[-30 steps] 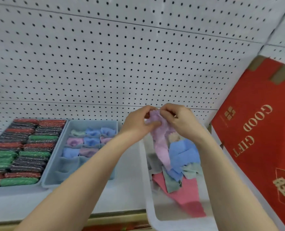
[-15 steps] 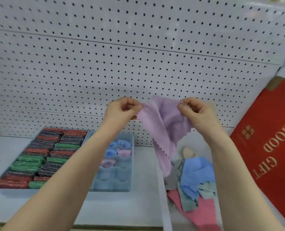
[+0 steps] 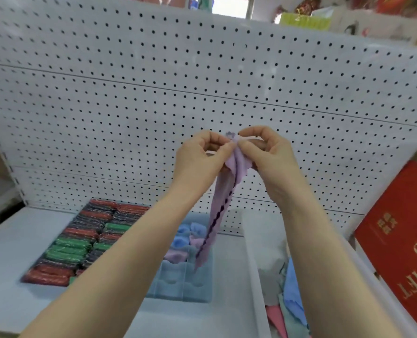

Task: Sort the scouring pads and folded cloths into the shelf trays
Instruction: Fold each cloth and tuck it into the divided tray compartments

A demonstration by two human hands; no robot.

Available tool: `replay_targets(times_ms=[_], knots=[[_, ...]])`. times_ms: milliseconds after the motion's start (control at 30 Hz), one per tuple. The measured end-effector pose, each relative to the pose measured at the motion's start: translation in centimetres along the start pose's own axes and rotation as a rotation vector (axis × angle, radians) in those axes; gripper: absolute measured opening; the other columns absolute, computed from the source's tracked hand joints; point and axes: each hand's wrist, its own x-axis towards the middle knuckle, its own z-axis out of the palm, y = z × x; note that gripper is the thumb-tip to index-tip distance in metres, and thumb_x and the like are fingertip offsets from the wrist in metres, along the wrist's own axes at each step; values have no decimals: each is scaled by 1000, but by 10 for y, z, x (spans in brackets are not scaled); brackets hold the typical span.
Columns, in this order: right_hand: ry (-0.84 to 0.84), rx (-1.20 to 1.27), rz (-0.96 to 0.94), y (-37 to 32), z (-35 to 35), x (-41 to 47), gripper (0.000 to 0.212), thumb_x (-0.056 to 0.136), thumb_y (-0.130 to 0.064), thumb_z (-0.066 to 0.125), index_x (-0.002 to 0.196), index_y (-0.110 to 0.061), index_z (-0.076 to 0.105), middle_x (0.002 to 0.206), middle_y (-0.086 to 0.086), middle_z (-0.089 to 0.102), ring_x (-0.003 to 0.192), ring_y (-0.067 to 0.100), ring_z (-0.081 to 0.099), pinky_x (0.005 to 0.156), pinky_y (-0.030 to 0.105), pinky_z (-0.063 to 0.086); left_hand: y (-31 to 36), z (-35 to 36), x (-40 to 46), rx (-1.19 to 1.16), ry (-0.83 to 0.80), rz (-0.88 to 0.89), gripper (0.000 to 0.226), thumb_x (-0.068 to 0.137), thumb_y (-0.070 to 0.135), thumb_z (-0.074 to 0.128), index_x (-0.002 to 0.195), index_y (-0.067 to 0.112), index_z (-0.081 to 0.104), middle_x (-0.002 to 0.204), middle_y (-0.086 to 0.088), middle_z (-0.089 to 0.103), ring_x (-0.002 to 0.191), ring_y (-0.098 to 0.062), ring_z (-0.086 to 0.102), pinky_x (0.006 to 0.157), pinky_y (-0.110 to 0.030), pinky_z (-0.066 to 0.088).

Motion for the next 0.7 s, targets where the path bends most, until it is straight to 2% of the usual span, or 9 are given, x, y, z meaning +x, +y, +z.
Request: replay_targets(times_ms=[100, 167, 300, 367, 433, 467, 533, 600, 700], knots=[[-86, 27, 56, 5, 5, -5, 29, 87, -28, 72, 111, -23, 58, 90, 1, 77, 80, 14, 71, 76, 24, 54, -3, -10, 1, 17, -32, -25, 15, 93, 24, 60, 94, 19, 74, 91, -3, 75, 91, -22, 72, 87, -45, 57], [-80, -47, 34, 15, 11, -11, 37, 82, -20, 76, 113, -27, 56, 90, -3, 77, 78, 10, 70, 69, 17, 53, -6, -15, -2, -16, -85, -67, 23, 100, 16, 48, 102, 17, 71, 96, -5, 76, 91, -19, 73, 85, -38, 58], [20, -118, 18, 31, 19, -14, 27, 89, -6, 64, 106, -26, 57, 67, -8, 70, 57, 7, 54, 56, 19, 44, -17, -26, -10, 33, -217, -51, 35, 96, -4, 47, 117, 21, 61, 100, 0, 74, 89, -13, 73, 79, -25, 57], [12, -76, 67, 33, 17, -14, 33, 86, 1, 59, 107, -24, 58, 64, -5, 66, 55, 11, 49, 56, 20, 43, -22, -33, -13, 280, -151, 100, 40, 88, 1, 60, 116, 29, 63, 100, 11, 73, 93, -7, 68, 86, -23, 53], [-75, -23, 113, 34, 13, -15, 42, 82, 9, 55, 110, -22, 58, 66, 5, 62, 53, 14, 47, 57, 19, 44, -23, -38, -12, 629, -69, 295, 45, 82, 22, 72, 123, 36, 61, 114, 17, 62, 110, -7, 53, 94, -20, 40], [-137, -8, 126, 33, 12, -16, 44, 81, 11, 55, 111, -22, 58, 68, 10, 60, 53, 15, 46, 57, 19, 44, -24, -41, -10, 722, -86, 316, 50, 80, 32, 74, 127, 37, 58, 119, 16, 58, 115, -9, 47, 96, -21, 35], [-221, 5, 135, 34, 10, -16, 46, 82, 13, 57, 113, -21, 58, 73, 14, 62, 57, 18, 49, 58, 20, 44, -23, -44, -7, 692, -182, 178, 45, 77, 41, 76, 119, 39, 62, 110, 19, 62, 108, -7, 53, 95, -28, 43], [-239, 46, 148, 35, 7, -17, 44, 85, 9, 60, 118, -21, 58, 85, 17, 70, 69, 21, 59, 64, 23, 49, -25, -46, -5, 601, -193, 63, 24, 75, 41, 78, 96, 35, 70, 86, 18, 68, 86, -6, 62, 84, -35, 51], [-225, 51, 163, 39, 5, -22, 40, 83, -13, 73, 120, -23, 63, 103, 12, 73, 88, 20, 68, 77, 25, 54, -27, -46, -4, 580, -120, 79, 18, 73, 41, 79, 74, 28, 67, 66, 13, 64, 64, -6, 56, 70, -33, 48]])
